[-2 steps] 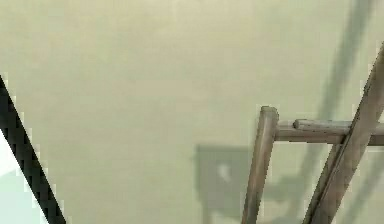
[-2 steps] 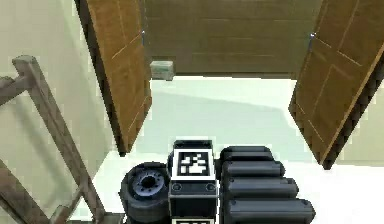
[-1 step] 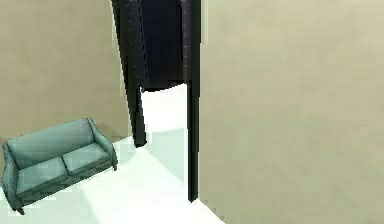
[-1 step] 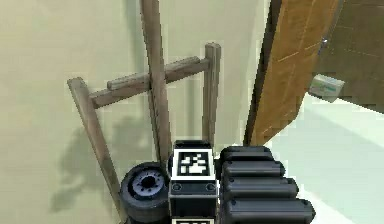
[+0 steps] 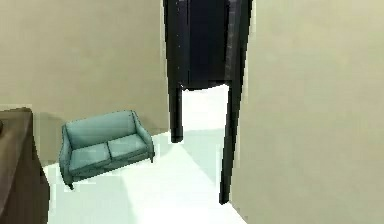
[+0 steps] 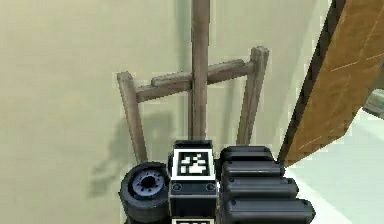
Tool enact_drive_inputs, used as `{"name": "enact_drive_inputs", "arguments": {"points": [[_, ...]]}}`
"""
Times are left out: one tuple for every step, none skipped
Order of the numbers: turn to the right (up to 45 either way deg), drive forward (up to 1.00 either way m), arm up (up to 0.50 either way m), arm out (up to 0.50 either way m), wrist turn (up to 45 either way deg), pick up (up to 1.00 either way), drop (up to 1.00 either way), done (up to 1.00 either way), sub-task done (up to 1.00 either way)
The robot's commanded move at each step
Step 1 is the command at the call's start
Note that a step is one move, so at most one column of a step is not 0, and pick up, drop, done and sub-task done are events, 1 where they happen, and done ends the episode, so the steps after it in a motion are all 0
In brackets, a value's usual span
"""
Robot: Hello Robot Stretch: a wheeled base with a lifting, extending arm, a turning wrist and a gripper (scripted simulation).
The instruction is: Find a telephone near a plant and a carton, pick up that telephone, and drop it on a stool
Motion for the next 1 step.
{"name": "enact_drive_inputs", "arguments": {"points": [[0.0,0.3,0.0,0.0,0.0,0.0,0.0,0.0,0.0]]}}
